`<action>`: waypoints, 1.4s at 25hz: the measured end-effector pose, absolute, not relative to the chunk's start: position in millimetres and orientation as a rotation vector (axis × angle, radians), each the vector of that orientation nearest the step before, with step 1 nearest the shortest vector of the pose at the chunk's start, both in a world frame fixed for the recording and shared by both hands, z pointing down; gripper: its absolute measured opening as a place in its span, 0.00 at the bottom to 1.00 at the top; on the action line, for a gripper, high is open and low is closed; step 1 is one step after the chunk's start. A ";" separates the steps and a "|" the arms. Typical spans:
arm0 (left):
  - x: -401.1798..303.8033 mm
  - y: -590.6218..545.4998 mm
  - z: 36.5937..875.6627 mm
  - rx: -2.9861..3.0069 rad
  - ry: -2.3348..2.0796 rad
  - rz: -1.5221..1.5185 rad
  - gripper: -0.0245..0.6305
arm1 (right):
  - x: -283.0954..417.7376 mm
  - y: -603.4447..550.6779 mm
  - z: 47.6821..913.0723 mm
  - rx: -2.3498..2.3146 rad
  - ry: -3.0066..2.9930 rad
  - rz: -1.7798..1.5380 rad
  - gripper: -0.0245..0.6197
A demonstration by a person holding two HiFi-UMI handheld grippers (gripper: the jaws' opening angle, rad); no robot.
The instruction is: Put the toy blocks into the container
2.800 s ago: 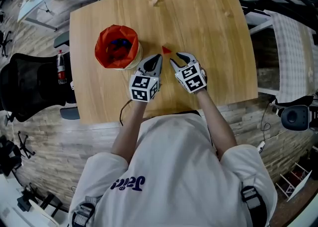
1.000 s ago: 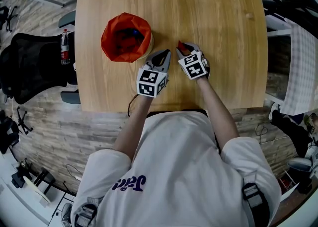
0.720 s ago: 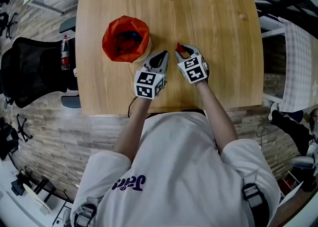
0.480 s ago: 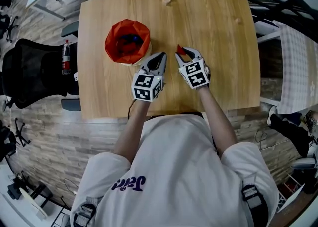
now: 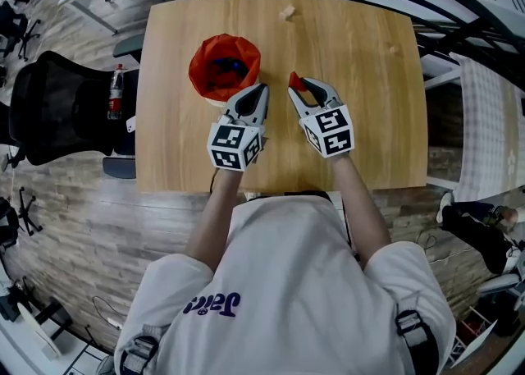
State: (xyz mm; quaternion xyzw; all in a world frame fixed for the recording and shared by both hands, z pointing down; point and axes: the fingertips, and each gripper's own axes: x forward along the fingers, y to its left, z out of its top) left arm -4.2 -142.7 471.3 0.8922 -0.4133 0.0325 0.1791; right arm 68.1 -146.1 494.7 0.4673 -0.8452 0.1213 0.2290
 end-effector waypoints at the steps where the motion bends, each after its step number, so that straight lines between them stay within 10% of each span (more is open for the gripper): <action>1: -9.3 -142.9 467.5 2.521 -1.186 0.082 0.06 | 63.3 -145.2 489.4 1.282 -2.341 0.325 0.24; 35: -174.1 -141.3 463.1 2.279 -1.593 0.007 0.06 | -122.7 -203.0 509.3 0.804 -2.315 0.240 0.24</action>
